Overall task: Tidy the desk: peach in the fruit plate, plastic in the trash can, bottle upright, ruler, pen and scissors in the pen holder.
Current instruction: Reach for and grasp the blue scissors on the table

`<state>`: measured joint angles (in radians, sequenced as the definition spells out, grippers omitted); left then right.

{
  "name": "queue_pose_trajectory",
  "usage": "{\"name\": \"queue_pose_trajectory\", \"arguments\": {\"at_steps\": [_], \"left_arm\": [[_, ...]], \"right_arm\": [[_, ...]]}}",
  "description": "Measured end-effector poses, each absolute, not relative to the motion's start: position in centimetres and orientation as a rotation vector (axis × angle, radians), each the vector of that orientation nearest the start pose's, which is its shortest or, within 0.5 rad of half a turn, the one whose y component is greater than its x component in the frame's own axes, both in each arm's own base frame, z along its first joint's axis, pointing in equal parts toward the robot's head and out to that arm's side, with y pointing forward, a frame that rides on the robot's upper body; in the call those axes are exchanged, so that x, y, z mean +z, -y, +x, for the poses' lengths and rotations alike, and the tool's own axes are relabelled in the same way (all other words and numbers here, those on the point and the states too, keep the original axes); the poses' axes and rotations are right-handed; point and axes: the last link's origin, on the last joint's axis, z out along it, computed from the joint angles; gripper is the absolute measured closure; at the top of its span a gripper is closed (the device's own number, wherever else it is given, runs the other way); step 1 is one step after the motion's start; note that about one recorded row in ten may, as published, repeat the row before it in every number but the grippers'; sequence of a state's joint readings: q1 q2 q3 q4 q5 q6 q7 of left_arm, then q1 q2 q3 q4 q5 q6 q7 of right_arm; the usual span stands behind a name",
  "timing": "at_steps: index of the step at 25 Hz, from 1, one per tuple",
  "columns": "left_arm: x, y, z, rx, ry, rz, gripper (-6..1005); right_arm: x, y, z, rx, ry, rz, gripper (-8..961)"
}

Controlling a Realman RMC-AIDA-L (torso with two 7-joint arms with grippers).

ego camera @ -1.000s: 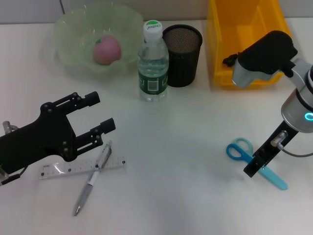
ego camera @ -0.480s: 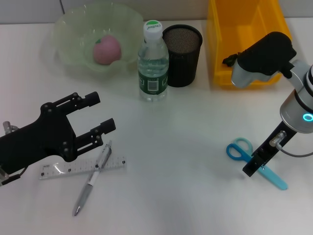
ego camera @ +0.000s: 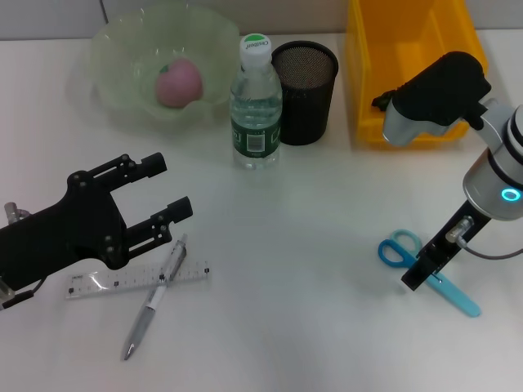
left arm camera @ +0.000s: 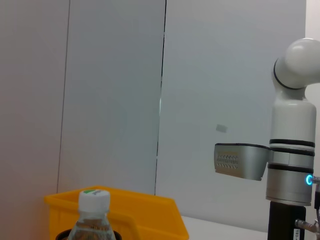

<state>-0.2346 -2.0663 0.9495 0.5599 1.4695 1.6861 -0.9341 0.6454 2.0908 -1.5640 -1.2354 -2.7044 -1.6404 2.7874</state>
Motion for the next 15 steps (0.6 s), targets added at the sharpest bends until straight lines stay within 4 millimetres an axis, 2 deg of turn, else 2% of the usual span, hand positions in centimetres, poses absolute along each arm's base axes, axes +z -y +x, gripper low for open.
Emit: {"name": "queue_pose_trajectory", "arguments": {"at_steps": [15], "left_arm": [[0.25,-25.2,-28.93,-1.056,0.317,-2.477,332]], "right_arm": [[-3.4,-33.15,19.62,-0.86,-1.104,-2.483,176]]}}
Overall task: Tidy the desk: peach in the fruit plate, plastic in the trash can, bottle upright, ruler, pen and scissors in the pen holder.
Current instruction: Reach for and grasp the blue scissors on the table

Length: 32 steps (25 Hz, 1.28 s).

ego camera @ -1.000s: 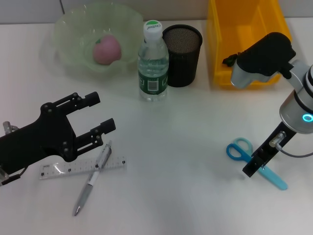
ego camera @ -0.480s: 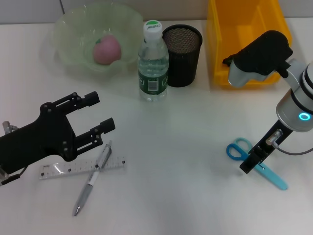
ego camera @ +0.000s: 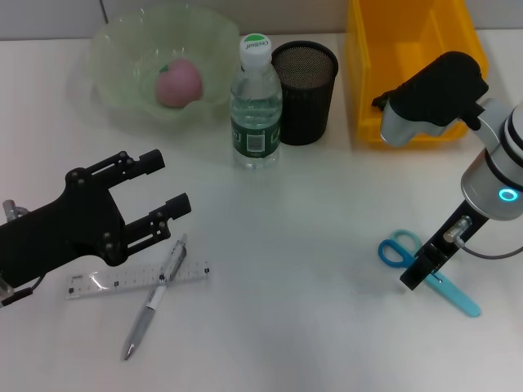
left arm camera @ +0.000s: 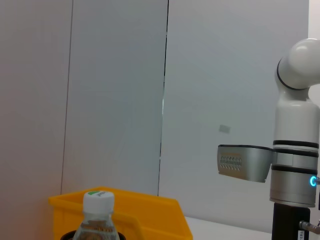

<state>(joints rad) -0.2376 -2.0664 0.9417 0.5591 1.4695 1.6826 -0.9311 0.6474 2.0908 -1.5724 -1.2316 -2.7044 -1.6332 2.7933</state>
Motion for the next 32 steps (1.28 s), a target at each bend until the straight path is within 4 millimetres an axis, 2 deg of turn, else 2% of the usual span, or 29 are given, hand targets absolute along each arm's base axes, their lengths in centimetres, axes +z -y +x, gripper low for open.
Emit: {"name": "queue_pose_trajectory", "arguments": {"at_steps": [27,32], "left_arm": [[0.27,-25.26,-28.92,-1.052,0.304,-2.476,332],[0.27,-25.3,-28.9,-1.052,0.303,-2.476,332]], "right_arm": [[-3.82,-33.0,19.74,-0.879,-1.087,-2.487,191],[-3.85,-32.98,19.76,-0.883,-1.087,-2.487,357]]}}
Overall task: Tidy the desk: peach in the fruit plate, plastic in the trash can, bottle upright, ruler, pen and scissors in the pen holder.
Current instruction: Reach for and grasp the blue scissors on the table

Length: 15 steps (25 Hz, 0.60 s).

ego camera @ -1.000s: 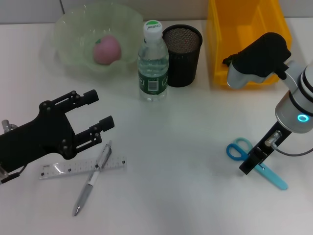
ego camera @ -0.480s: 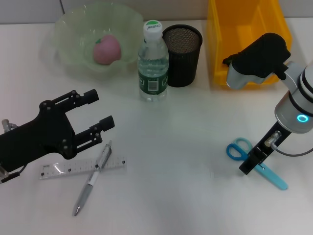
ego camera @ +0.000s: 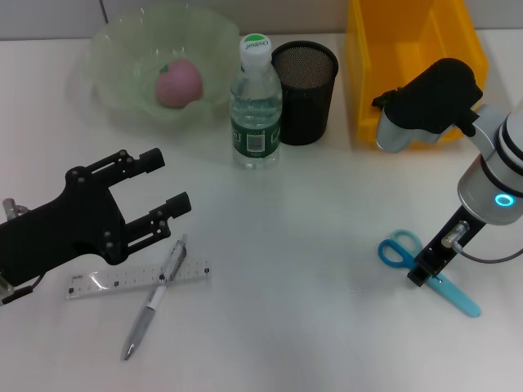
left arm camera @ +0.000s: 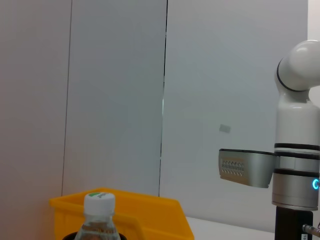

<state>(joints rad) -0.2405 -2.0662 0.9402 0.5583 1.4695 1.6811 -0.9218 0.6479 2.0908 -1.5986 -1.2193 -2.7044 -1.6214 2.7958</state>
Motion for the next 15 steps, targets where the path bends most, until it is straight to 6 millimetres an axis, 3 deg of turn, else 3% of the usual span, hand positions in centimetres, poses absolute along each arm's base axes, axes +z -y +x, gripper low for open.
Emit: {"name": "queue_pose_trajectory", "arguments": {"at_steps": [7,15], "left_arm": [[0.27,-25.37,-28.88,-1.051,0.302,-2.476,331],[0.27,-25.38,-28.87,-1.051,0.302,-2.476,332]], "right_arm": [[-3.86,-33.02,19.75,-0.88,-1.086,-2.487,539],[-3.91,-33.2,19.66,-0.871,-1.079,-2.486,538]]}}
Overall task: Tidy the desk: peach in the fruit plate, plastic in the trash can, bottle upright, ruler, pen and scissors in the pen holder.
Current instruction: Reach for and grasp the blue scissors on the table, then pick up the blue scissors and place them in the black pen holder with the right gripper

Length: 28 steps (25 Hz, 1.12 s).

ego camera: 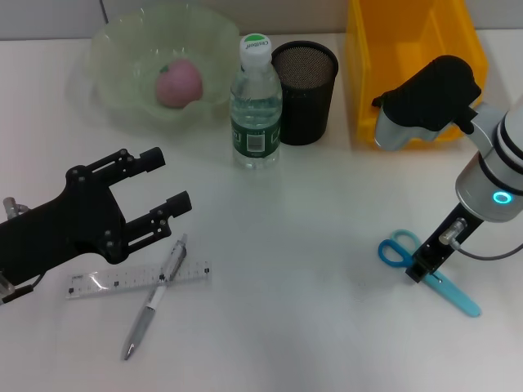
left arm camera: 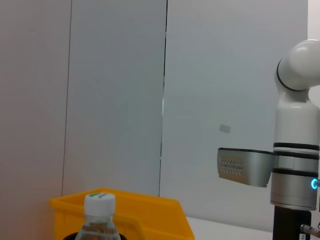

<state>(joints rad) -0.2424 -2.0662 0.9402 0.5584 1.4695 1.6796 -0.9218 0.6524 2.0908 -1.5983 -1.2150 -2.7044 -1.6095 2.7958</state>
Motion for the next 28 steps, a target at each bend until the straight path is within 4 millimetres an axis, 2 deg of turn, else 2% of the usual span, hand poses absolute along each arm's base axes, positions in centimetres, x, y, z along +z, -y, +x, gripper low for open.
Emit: {"name": "queue_pose_trajectory", "arguments": {"at_steps": [5,10,15,28], "left_arm": [[0.32,-25.4,-28.88,-1.05,0.301,-2.475,332],[0.35,-25.45,-28.87,-1.05,0.299,-2.475,331],[0.4,-25.57,-28.8,-1.052,0.296,-2.473,331],[0.45,-25.54,-28.86,-1.051,0.296,-2.469,332]], "right_arm": [[-4.11,-33.13,19.73,-0.892,-1.069,-2.49,538],[-4.11,-33.17,19.68,-0.893,-1.066,-2.491,678],[-4.05,-33.24,19.5,-0.887,-1.058,-2.492,721],[-4.01,-33.41,19.02,-0.83,-1.03,-2.509,721]]}}
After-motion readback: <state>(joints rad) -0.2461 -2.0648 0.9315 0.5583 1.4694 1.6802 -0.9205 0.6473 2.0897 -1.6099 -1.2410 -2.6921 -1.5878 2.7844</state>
